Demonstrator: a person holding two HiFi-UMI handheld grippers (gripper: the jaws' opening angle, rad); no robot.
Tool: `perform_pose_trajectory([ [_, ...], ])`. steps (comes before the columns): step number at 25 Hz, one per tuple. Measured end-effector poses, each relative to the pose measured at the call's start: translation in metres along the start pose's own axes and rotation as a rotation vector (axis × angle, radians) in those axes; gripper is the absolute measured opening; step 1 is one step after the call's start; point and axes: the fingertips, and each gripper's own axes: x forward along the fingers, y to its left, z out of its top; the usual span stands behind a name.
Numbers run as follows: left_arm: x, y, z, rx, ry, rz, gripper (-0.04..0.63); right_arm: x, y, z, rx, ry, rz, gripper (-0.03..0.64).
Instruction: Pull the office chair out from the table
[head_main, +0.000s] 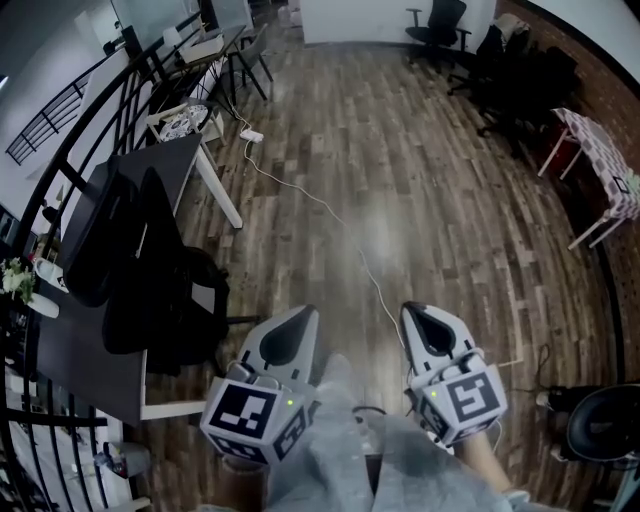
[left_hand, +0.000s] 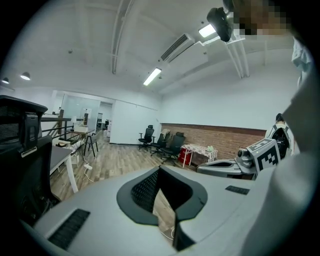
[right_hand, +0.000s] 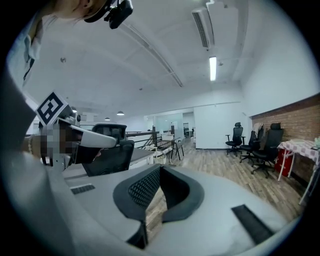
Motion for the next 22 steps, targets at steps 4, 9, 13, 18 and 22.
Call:
perform_pose_trajectory([
  [4,0.024,0.007,0.005,-0.009,-0.007,-0.004,0.012,0.014,-0.019,-0.001,0.008,0.041,-0.021,0.003],
  [9,0.062,0.032,0.017,-0.034,-0.01,-0.008,0.012,0.051,-0.043,0.005,0.027,0.03,-0.012,0.004],
  [13,0.09,0.056,0.032,-0.047,-0.012,0.002,0.012,0.088,-0.065,0.017,0.045,0.048,-0.015,0.004],
  [18,0.119,0.095,0.049,-0.066,-0.029,0.056,0.012,0.146,-0.08,0.039,-0.012,0.069,0.018,0.003],
  [22,0.14,0.128,0.066,-0.078,-0.055,0.108,0.012,0.194,-0.082,0.057,-0.044,0.06,0.092,0.004],
])
